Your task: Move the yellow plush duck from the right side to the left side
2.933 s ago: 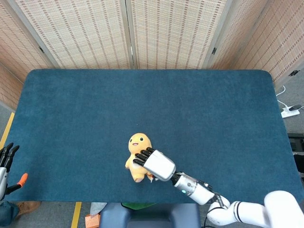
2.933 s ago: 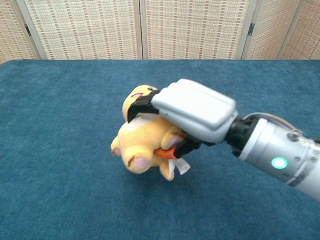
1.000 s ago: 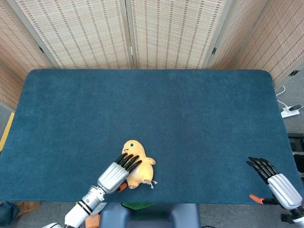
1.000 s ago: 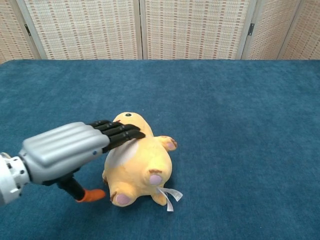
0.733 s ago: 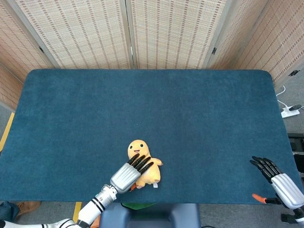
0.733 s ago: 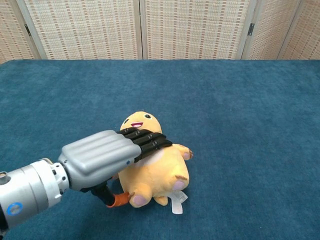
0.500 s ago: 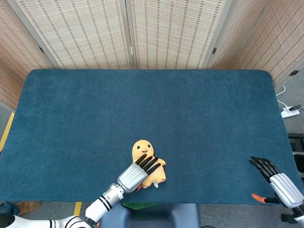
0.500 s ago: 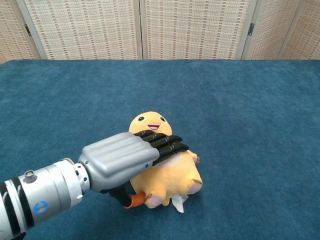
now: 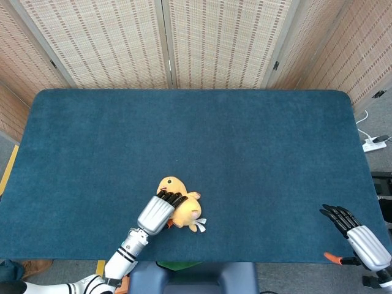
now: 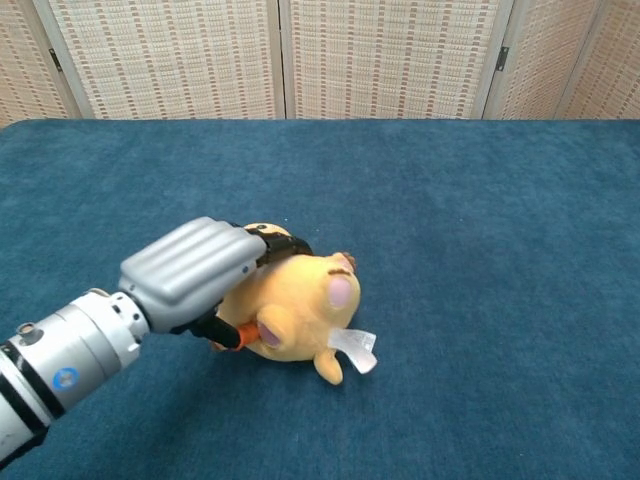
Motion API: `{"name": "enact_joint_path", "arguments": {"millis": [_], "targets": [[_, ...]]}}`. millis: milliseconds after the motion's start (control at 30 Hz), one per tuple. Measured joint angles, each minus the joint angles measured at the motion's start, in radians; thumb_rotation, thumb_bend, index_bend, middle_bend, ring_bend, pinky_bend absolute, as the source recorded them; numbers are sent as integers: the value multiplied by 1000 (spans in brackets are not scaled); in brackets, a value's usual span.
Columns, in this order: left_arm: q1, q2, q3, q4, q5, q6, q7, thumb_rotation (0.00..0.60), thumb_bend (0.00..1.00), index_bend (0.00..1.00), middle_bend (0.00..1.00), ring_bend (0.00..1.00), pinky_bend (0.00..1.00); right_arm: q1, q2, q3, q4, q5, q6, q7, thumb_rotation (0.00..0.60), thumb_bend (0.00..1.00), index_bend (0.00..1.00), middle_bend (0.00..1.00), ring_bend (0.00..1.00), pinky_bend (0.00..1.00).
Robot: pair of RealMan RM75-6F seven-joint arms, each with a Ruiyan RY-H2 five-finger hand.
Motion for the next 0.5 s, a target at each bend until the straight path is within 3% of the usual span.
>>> {"name": "enact_joint_path", "arguments": {"millis": [200, 500], "targets": [[81, 108, 27, -33, 52, 169, -66, 600, 711, 725, 865, 762, 1000, 6, 14, 5, -31, -3, -16, -36, 600, 81, 0, 0, 0, 0], [234, 359, 96, -46, 129, 407, -225, 600, 709, 726, 865, 763, 1000, 22, 54, 8, -150, -26, -31, -148, 600, 82, 0, 0, 0, 0]]}}
